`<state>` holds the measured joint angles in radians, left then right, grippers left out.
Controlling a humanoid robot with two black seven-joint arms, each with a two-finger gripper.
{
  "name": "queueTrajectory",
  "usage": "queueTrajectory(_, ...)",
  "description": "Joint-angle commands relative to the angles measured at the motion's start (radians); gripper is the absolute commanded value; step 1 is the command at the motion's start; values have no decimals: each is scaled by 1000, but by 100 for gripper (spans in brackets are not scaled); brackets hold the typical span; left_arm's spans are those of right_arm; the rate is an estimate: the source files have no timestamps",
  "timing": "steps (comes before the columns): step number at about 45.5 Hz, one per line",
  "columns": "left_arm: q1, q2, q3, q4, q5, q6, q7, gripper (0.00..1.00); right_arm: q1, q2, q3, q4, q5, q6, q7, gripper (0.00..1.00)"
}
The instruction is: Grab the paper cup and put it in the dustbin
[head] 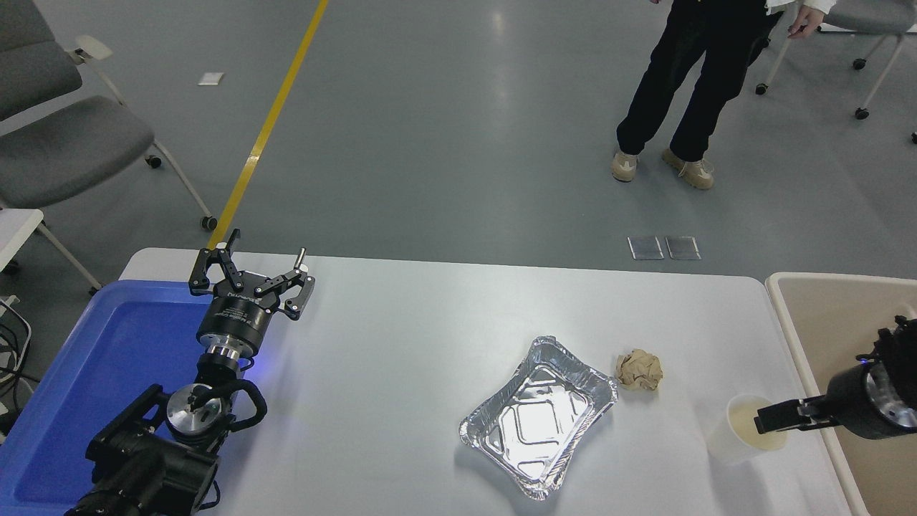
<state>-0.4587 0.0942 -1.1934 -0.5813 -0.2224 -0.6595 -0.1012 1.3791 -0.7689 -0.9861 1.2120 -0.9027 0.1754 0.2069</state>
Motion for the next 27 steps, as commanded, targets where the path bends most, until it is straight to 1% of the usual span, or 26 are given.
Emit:
queueTrajectory(1, 0, -1, 0, 0, 0, 0, 0, 99, -60, 34, 30, -61, 4, -46, 0, 100)
queueTrajectory(9, 0, -1, 0, 0, 0, 1, 0, 99, -98, 63, 32, -71, 4, -66, 0, 100)
queueTrajectory(12, 0, 1, 0, 0, 0, 0, 0, 99, -114, 68, 33, -72, 5, -88, 0, 98)
queueTrajectory(13, 0, -1, 0, 0, 0, 0, 0, 99, -118, 68, 32, -72, 5, -94, 0, 95)
queueTrajectory(16, 0, 1, 0, 0, 0, 0, 0, 99, -126, 69, 32, -72, 5, -102, 0, 77)
queueTrajectory(24, 0, -1, 0, 0, 0, 0, 0, 99, -127, 76, 30, -72, 5, -100, 0, 44)
queueTrajectory(25, 0, -1, 0, 0, 0, 1, 0, 99, -127, 76, 30, -72, 5, -100, 0, 37)
queueTrajectory(27, 0, -1, 0, 0, 0, 0, 0, 99, -127, 76, 30, -72, 5, -100, 0, 9)
